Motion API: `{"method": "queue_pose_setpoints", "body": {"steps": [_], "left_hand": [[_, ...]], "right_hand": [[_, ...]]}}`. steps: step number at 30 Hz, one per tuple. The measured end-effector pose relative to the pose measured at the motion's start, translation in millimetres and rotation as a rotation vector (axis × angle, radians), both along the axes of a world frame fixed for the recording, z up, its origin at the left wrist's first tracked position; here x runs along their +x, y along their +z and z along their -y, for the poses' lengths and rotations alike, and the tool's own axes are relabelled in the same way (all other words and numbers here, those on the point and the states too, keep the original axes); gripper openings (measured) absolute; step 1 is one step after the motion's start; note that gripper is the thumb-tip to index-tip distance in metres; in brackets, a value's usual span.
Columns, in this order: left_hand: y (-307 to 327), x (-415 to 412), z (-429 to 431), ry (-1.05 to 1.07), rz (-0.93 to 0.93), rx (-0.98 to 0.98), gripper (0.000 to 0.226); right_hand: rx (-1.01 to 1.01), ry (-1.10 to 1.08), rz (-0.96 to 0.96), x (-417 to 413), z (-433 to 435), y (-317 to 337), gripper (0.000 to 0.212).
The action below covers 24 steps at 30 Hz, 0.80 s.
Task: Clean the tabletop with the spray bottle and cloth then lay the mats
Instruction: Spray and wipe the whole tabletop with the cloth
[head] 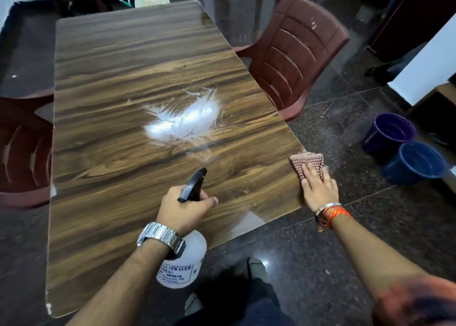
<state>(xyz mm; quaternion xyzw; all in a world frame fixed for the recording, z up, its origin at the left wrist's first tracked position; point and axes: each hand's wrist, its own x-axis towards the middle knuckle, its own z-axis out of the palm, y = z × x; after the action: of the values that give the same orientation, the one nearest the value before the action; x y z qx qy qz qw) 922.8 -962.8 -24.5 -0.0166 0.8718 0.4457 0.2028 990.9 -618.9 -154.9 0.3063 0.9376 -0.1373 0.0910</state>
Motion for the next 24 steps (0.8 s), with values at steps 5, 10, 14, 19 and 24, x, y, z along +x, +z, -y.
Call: {"method": "queue_pose_setpoints", "body": {"steps": [5,10,14,19,24], "left_hand": [[0.7,6.6,24.5,-0.001,0.030,-0.006,0.026],[3.6,4.0,44.6,-0.010,0.026,-0.003,0.026],[8.3,-0.8,49.2,-0.043,0.021,-0.021,0.026],[7.8,-3.6,40.1,-0.058,0.030,0.007,0.025],[7.6,-13.1,26.9,-0.070,0.018,0.021,0.024]], "right_hand": [[0.019,0.233,-0.050,-3.2,93.9,6.9,0.055],[-0.217,0.383,-0.397,5.3,152.5,21.4,0.055],[0.033,0.039,-0.372,12.4,63.0,33.1,0.060],[0.003,0.071,0.174,8.4,24.9,17.7,0.078],[0.038,0.024,-0.195,0.4,14.2,13.9,0.051]]}}
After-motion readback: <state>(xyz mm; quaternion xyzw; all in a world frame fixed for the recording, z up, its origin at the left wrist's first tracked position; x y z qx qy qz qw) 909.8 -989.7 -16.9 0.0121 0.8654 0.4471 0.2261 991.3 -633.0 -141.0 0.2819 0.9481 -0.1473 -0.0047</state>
